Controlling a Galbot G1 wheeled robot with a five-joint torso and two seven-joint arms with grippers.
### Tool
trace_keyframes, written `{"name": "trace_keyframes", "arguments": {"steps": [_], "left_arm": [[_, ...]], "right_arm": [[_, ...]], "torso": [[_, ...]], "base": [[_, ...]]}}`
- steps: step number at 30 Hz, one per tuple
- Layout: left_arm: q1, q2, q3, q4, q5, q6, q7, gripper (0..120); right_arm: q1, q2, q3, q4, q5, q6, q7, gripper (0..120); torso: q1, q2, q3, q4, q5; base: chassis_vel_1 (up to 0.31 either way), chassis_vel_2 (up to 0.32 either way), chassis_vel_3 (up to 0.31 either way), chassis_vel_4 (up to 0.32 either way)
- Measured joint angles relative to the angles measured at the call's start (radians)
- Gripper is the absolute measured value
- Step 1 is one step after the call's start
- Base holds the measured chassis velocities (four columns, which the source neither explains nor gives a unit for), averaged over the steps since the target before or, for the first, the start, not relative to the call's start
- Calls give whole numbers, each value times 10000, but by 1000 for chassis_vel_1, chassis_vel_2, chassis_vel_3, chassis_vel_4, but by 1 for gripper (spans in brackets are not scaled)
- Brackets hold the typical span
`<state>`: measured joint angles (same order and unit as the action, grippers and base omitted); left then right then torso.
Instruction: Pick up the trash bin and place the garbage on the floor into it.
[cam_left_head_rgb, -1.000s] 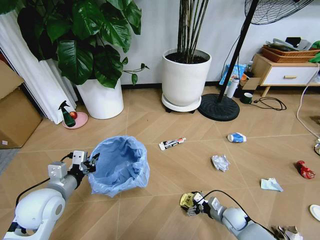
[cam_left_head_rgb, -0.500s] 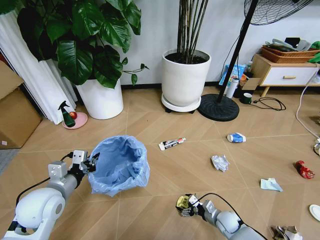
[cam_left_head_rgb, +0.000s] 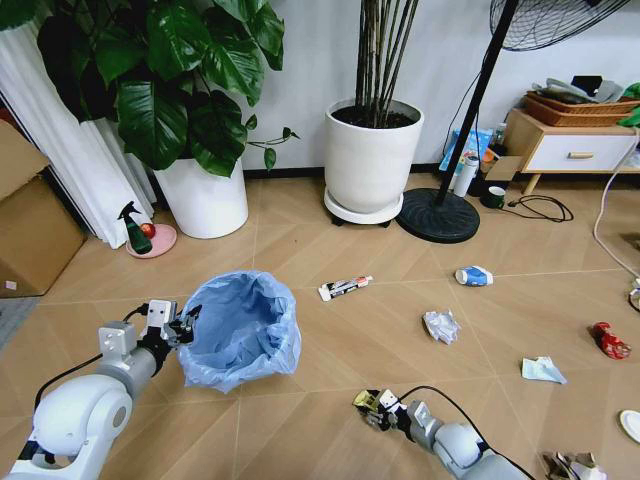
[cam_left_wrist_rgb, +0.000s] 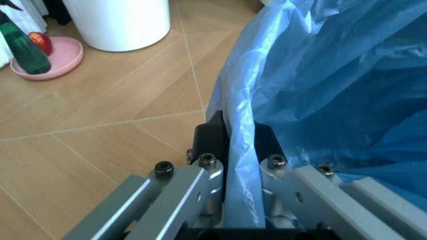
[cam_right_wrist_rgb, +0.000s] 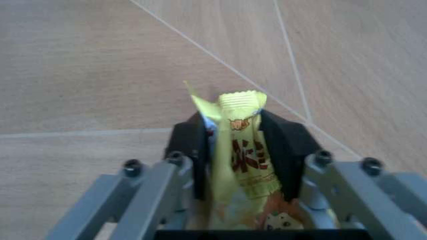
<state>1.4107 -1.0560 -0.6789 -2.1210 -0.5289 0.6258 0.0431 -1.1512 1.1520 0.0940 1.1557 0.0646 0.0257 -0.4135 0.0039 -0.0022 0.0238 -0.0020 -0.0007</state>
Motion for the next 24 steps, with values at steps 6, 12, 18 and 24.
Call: {"name": "trace_keyframes", "arguments": {"steps": [6,12,18,24], "left_arm": [[-22,23,14,-8,-14,-4,10,1],[-22,86,-11,-27,-70,-5,29,1],[-24,99,-4,-27,-85,-5,47,1],[1,72,32,-26,-78,-1,121,1]], "right_arm": [[-104,3,158,102,-24,-115,131,1],[-415,-144,517,504,79,-345,241,0],[-715,-544,661,1233,517,-570,386,0],[-744,-949,1087,2641,1658,-708,712,0]], "torso": [[1,-2,1,-2,-6],[2,-5,3,-2,2],[3,-6,5,-6,1],[3,-6,4,-5,-3]], "base": [[0,0,0,0],[0,0,0,0],[0,0,0,0],[0,0,0,0]]}}
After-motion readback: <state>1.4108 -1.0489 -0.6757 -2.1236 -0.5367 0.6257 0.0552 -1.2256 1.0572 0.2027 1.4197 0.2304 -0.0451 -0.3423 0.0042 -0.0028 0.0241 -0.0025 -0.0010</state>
